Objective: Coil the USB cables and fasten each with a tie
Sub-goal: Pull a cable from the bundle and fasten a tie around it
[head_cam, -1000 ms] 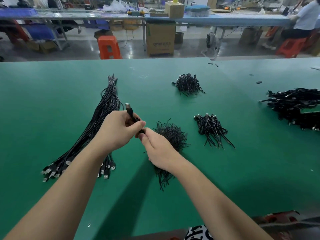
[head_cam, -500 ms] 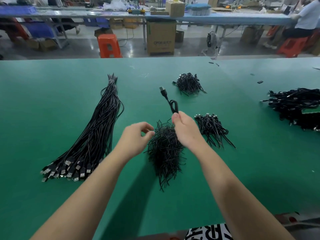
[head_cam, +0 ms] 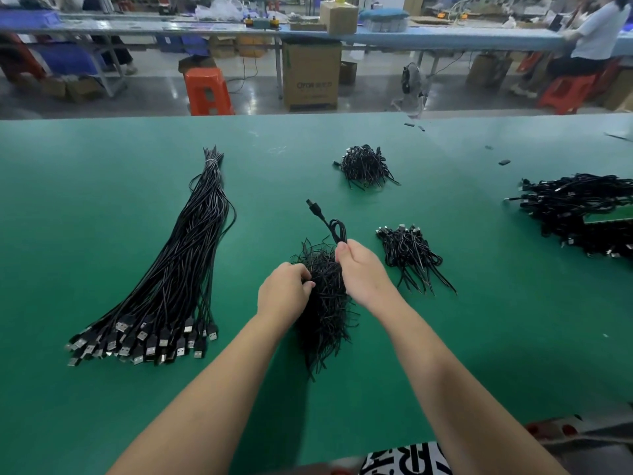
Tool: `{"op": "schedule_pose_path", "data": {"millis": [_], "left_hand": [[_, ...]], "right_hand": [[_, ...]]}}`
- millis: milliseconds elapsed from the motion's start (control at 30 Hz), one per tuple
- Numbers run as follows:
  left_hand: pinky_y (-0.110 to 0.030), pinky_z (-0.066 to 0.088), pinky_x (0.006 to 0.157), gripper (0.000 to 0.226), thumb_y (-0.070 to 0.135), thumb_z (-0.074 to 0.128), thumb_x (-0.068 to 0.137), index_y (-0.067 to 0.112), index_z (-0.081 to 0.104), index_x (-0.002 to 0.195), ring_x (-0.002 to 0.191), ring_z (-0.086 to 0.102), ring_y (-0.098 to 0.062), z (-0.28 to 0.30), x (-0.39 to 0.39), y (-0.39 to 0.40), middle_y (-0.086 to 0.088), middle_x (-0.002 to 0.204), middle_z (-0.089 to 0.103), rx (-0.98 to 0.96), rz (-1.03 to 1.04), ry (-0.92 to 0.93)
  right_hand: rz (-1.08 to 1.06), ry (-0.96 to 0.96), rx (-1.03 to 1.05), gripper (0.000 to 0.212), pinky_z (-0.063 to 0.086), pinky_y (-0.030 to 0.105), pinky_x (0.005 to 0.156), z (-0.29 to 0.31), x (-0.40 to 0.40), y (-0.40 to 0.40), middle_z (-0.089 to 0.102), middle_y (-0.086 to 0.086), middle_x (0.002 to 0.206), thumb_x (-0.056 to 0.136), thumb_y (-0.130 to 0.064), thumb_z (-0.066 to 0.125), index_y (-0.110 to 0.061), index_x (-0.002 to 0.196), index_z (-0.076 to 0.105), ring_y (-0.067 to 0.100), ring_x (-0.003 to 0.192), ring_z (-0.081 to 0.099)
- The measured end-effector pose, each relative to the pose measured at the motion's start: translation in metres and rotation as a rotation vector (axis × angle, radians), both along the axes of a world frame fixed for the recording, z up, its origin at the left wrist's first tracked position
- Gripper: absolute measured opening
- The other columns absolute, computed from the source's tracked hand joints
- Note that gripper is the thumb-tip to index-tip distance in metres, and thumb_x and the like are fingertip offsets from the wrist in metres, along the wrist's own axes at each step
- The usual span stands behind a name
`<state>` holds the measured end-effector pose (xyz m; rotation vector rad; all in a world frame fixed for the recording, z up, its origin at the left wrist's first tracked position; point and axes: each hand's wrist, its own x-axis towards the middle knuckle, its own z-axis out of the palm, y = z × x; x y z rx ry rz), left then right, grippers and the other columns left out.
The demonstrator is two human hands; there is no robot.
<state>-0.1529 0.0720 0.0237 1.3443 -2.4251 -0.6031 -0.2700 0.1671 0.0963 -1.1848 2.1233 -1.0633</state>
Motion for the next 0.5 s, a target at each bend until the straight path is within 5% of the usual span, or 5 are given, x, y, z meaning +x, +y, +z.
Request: {"op": "schedule_pose_path", "data": {"millis": [133, 367, 500], "left_hand": [[-0.029, 0.04, 0.068, 0.008, 0.028, 0.062, 0.094, 0.024, 0.069, 0.093, 0.087, 0.061, -0.021, -0.004, 0.0, -0.002, 0.006, 0.089, 0.059, -0.017, 0.022, 0.002], [-0.033, 0.056, 0.069, 0.008, 0.027, 0.063, 0.094, 0.022, 0.07, 0.092, 0.072, 0.063, -0.019, 0.011, 0.027, -0.012, 0.006, 0.085, 0.071, 0.016, 0.058, 0.054], [-0.026, 0.048, 0.07, 0.01, 0.024, 0.068, 0.091, 0.022, 0.071, 0.083, 0.075, 0.062, -0.008, 0.023, 0.045, -0.016, 0.012, 0.079, 0.068, 0.134, 0.142, 0.206]], "right_hand": [[0.008, 0.026, 0.014, 0.042, 0.036, 0.036, 0.068, -0.003, 0.0, 0.002, 0.05, 0.003, 0.077, 0.109, -0.033, 0.029, -0.001, 0.096, 0.053, 0.02, 0.074, 0.047], [0.04, 0.019, 0.002, 0.041, 0.05, 0.051, 0.078, -0.004, -0.003, 0.005, 0.052, 0.006, 0.08, 0.109, -0.033, 0.028, -0.002, 0.094, 0.051, 0.02, 0.071, 0.047], [0.121, 0.067, -0.029, 0.035, 0.036, 0.034, 0.065, -0.006, 0.004, 0.005, 0.046, -0.005, 0.073, 0.109, -0.032, 0.029, -0.013, 0.09, 0.052, 0.012, 0.067, 0.043]]}}
